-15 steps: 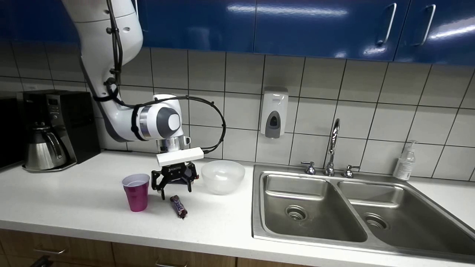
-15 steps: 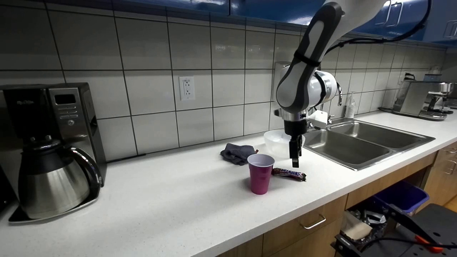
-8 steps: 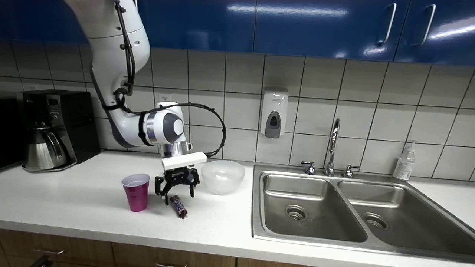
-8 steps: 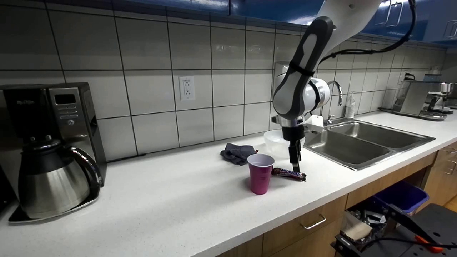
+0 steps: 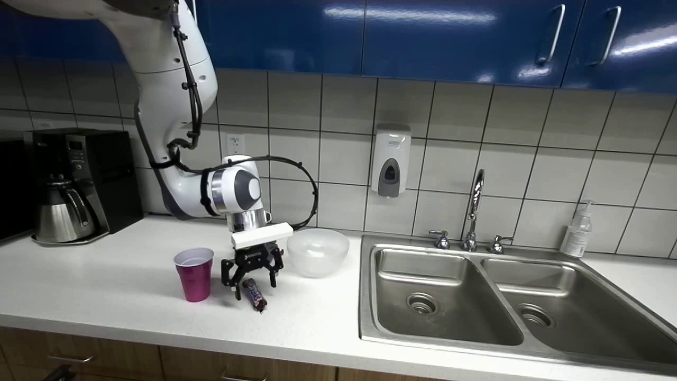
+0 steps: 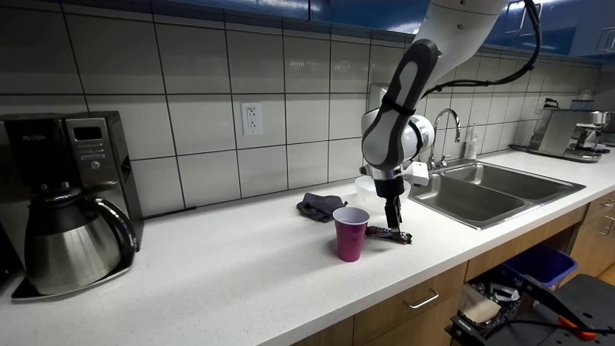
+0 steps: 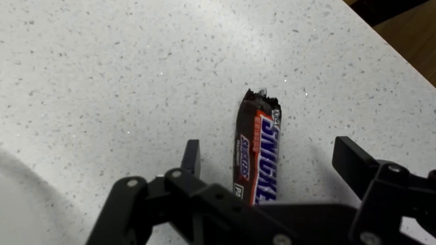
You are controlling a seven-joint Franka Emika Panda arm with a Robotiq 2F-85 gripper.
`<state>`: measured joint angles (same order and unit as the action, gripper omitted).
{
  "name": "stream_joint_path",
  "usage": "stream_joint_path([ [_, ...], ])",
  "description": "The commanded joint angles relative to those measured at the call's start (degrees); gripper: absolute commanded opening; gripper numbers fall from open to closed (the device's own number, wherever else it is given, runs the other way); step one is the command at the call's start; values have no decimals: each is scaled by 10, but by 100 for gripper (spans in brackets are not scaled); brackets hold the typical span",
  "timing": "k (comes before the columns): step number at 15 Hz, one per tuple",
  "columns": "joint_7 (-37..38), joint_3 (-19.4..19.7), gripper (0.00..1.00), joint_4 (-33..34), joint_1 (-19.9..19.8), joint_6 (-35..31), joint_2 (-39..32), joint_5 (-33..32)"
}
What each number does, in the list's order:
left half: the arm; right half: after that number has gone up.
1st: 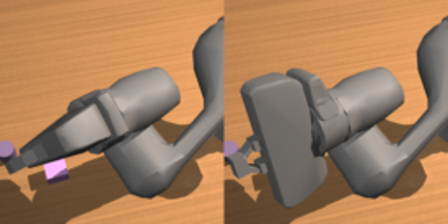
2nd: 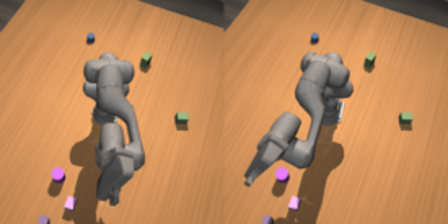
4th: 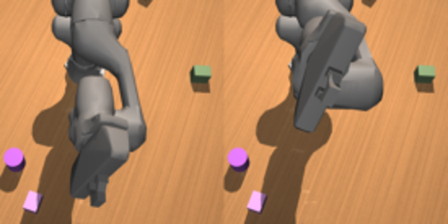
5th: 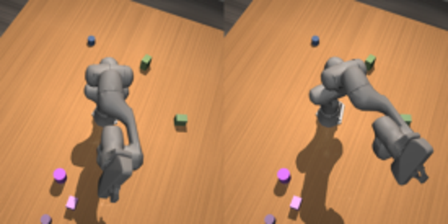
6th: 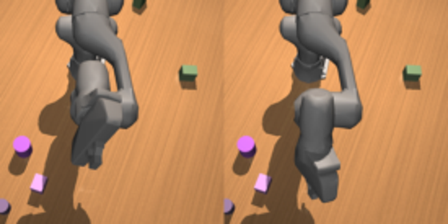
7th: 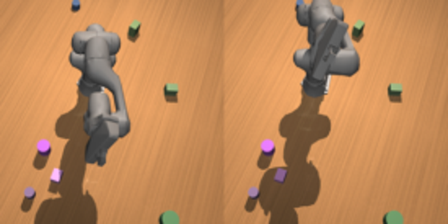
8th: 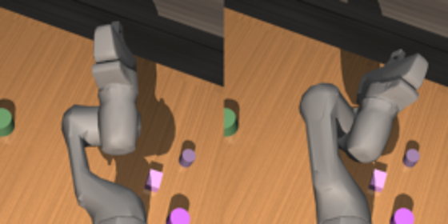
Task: Place the snickers bar in the bowl
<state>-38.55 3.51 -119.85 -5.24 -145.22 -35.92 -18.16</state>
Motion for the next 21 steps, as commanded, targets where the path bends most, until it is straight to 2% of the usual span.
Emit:
stream_joint_path([
  [1,24,2,100,29,8,26,-19,-19],
  [3,26,1,100,36,10,30,-26,-18],
  [4,27,2,88,40,10,33,-29,-18],
  [5,26,0,72,44,10,38,-33,-17],
  [11,13,-9,25,63,-3,74,-42,-5],
  [14,13,-9,6,68,-5,82,-43,-5],
  [21,15,-9,6,29,-5,42,12,-13],
])
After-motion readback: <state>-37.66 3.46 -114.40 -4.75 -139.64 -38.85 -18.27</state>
